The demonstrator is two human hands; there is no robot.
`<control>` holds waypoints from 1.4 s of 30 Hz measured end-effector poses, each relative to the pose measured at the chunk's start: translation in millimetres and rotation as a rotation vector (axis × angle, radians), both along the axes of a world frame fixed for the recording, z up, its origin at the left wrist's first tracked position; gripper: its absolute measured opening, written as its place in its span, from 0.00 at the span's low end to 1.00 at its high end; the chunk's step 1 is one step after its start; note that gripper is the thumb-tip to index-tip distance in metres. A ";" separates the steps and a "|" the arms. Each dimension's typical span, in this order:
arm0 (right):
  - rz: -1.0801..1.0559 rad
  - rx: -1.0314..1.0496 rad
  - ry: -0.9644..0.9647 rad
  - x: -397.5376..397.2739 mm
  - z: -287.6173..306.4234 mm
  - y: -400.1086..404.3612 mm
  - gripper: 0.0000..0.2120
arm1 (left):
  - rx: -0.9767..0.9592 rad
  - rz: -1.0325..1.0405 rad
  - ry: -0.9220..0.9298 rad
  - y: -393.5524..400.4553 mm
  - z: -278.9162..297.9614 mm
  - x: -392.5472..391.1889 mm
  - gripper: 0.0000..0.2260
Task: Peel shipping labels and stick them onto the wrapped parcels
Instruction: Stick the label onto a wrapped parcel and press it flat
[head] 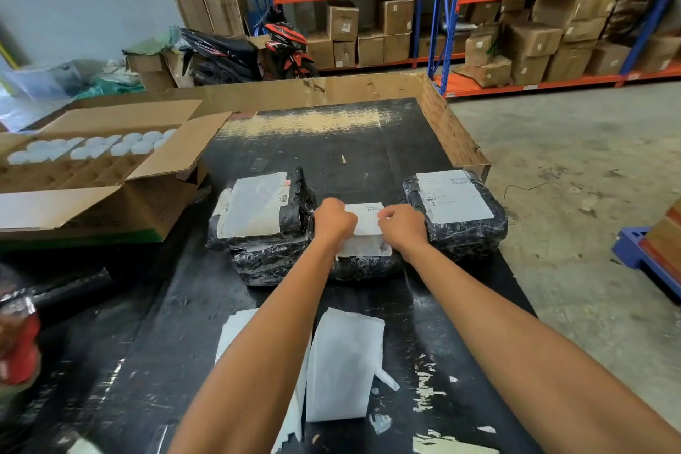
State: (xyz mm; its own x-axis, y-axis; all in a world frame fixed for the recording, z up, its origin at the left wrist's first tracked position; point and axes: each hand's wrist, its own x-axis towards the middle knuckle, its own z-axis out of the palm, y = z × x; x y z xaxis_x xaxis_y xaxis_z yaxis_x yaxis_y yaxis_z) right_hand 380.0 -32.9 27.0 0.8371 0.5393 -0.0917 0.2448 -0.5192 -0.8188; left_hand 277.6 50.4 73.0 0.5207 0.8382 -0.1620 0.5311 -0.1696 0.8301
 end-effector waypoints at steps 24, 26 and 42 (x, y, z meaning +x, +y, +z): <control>0.058 -0.011 0.187 -10.0 22.6 -3.7 0.09 | 0.041 -0.087 0.117 14.9 1.0 6.4 0.09; 0.081 -0.091 0.105 -14.9 17.0 -6.1 0.08 | 0.108 -0.146 0.228 13.6 -6.1 2.6 0.10; 0.181 -0.418 -0.260 -17.0 9.4 -6.4 0.19 | 0.350 -0.356 0.576 12.1 -23.2 4.5 0.18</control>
